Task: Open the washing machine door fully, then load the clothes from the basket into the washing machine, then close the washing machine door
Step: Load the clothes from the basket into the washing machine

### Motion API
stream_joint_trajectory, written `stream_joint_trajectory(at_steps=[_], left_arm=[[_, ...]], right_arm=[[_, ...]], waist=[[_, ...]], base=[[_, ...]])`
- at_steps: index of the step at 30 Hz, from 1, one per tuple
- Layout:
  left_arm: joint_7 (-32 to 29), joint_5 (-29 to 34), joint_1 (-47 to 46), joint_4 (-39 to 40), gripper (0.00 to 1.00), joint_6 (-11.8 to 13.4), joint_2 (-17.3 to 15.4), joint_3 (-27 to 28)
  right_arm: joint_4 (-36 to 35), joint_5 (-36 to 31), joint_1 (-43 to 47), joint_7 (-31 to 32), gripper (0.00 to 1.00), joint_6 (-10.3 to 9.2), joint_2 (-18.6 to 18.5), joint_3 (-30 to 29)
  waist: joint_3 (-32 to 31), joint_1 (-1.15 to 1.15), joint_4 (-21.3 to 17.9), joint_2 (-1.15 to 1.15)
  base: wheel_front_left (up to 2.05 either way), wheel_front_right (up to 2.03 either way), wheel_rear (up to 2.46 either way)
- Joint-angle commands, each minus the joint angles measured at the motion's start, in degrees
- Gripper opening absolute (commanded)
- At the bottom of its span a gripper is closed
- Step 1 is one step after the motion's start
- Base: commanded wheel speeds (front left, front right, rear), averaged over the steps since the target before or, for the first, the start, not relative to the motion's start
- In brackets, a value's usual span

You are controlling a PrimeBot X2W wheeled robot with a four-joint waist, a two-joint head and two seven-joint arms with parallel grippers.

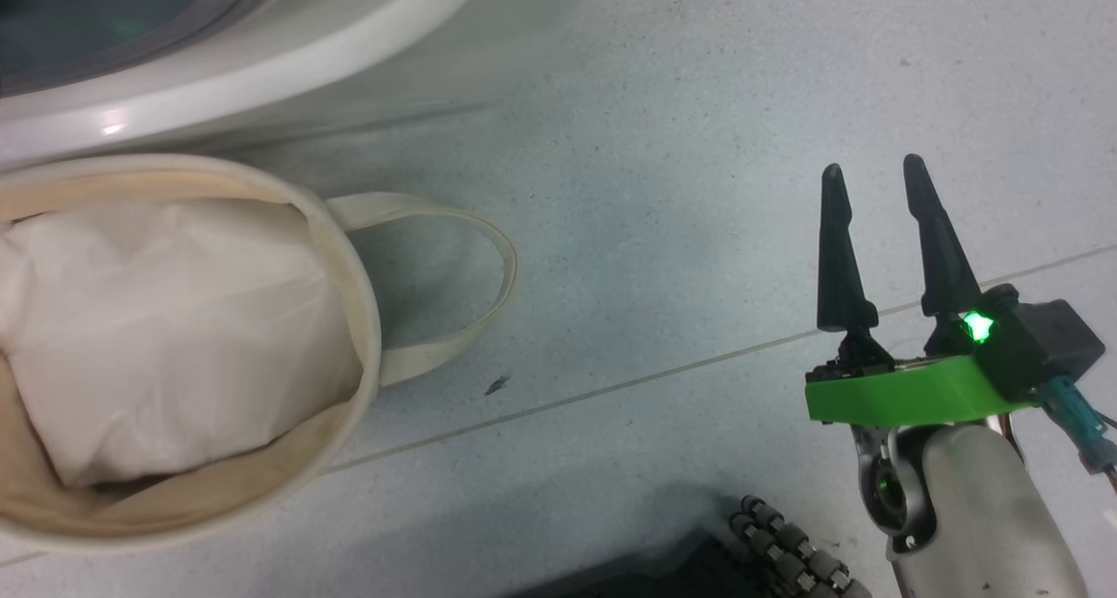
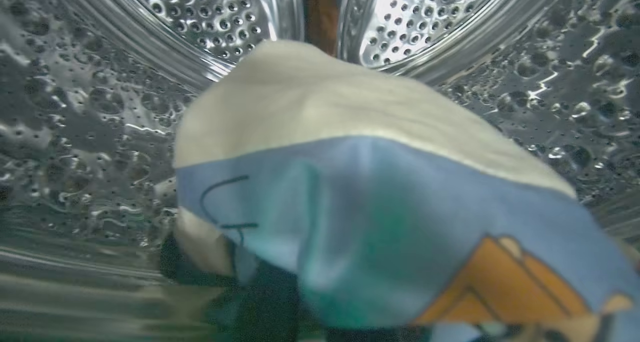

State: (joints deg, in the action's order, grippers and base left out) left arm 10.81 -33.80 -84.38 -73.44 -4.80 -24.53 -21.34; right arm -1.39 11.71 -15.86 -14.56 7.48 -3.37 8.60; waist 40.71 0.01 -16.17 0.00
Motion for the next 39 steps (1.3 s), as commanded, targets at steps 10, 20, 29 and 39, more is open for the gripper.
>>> stream_joint_trajectory(at_steps=[10, 20, 29, 39], left_arm=[[-2.09, 0.46, -0.24, -0.20, 1.00, 0.58, -2.23, -1.19], [-4.69, -1.20, 5.13, -0.46, 1.00, 0.13, 0.30, -1.39], [3.94, -1.83, 13.78, 2.09, 1.00, -2.06, 4.01, -1.82], [4.18, 1.25, 32.10, 23.22, 1.00, -2.63, 4.65, 5.42]], right_arm=[[-1.30, 0.66, 1.90, -0.44, 1.00, 0.01, 0.48, 1.55], [2.12, 0.80, 0.50, -0.44, 1.00, 0.01, 0.49, 2.34], [6.37, 0.98, -0.88, -0.44, 1.00, 0.01, 0.37, 3.21], [9.87, 3.74, -1.00, -0.44, 1.00, 0.01, -1.99, 4.14]], waist=[[-1.50, -0.01, 1.06, 0.00], [-7.05, -0.01, 2.99, 0.00], [-14.64, -0.01, 8.08, 0.00], [-24.19, -0.01, 14.06, 0.00]], base=[[0.00, 0.00, 0.00], [0.00, 0.00, 0.00], [0.00, 0.00, 0.00], [0.00, 0.00, 0.00]])
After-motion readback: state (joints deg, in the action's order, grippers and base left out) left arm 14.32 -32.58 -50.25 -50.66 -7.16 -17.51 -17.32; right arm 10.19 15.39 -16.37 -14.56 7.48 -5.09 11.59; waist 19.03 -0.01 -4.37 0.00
